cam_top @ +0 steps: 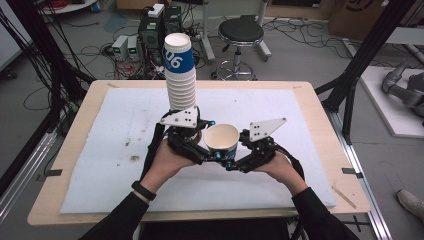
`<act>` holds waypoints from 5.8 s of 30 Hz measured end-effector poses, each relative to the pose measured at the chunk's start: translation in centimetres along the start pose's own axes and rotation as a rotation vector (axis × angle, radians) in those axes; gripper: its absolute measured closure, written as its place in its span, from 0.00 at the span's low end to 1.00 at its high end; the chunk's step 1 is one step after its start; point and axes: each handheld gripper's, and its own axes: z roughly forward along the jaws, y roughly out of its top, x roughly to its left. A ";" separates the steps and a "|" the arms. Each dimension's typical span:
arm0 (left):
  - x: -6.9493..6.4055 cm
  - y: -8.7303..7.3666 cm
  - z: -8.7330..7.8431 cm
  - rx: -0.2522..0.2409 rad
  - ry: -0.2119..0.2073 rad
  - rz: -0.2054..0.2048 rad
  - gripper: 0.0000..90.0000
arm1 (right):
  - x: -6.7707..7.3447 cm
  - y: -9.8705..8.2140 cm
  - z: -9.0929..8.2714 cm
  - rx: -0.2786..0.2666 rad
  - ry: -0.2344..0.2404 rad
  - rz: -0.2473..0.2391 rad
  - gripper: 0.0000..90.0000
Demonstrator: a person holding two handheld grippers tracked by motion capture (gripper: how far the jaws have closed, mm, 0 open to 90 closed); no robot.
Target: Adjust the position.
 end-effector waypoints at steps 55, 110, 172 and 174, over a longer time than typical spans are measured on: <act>0.5 -1.2 -1.4 -0.128 0.023 -0.036 0.10 | -0.2 0.5 -1.6 -0.201 -0.010 0.078 0.29; -0.3 -4.9 2.8 -0.017 0.024 -0.040 0.33 | 0.5 1.4 -1.9 -0.278 -0.007 0.090 0.20; 0.3 -5.9 -8.9 -0.044 0.387 0.015 0.19 | -1.4 -0.6 -5.9 -0.268 -0.147 0.119 0.26; 0.3 -6.0 -9.0 -0.051 0.401 0.020 0.19 | -1.4 -0.7 -6.0 -0.271 -0.150 0.121 0.26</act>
